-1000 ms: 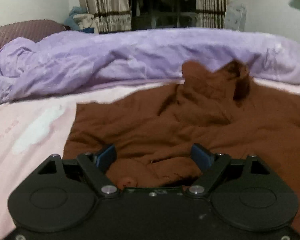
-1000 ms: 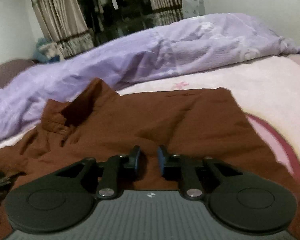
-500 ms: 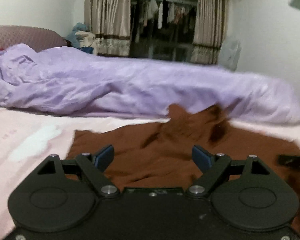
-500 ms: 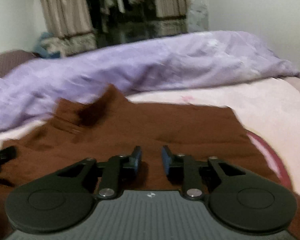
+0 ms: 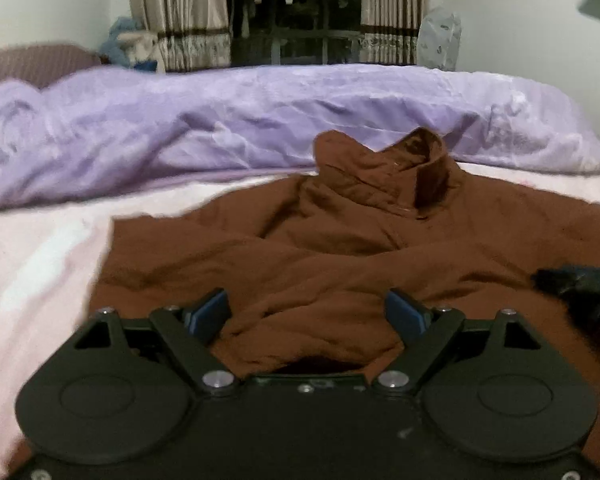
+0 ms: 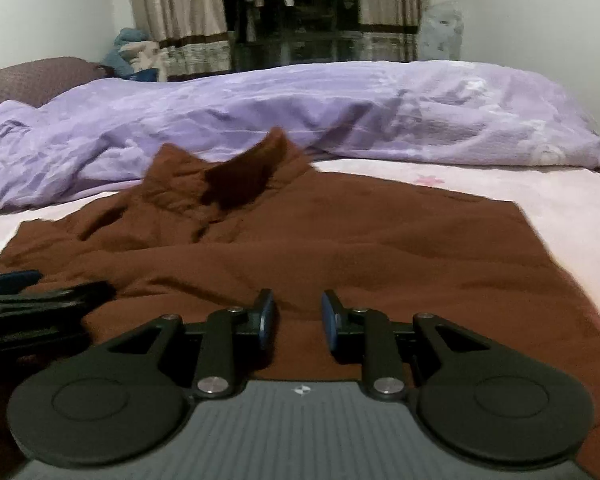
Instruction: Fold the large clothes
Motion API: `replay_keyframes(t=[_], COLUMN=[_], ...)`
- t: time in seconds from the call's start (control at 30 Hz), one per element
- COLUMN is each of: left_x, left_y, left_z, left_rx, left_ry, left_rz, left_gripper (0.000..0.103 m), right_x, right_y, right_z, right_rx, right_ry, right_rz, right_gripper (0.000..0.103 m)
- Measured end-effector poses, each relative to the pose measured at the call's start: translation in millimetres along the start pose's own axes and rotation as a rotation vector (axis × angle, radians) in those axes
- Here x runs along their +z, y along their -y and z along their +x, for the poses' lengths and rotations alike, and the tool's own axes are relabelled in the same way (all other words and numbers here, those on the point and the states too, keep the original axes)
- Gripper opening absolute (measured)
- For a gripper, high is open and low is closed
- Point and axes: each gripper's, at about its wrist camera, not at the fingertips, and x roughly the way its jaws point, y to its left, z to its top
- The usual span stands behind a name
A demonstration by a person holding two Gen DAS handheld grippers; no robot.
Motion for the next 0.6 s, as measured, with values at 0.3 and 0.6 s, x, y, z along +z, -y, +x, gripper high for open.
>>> replay_keyframes(t=[0.3,0.6], left_x=[0.2,0.6], left_y=[-58.2,-82.0], left_z=[3.5,7.1], left_rx=[0.087,0.174], left_ry=[-0.004,-0.023], left_rz=[-0.109,-0.131], left_gripper=[0.090,0.092], right_x=[4.4,4.2], right_y=[82.0,87.8], right_z=[2.7,9.3], right_rx=[-0.201,-0.400], right_ry=[0.012,-0.012], right_rz=[0.167,0.105], right_gripper=[0.015,0.026])
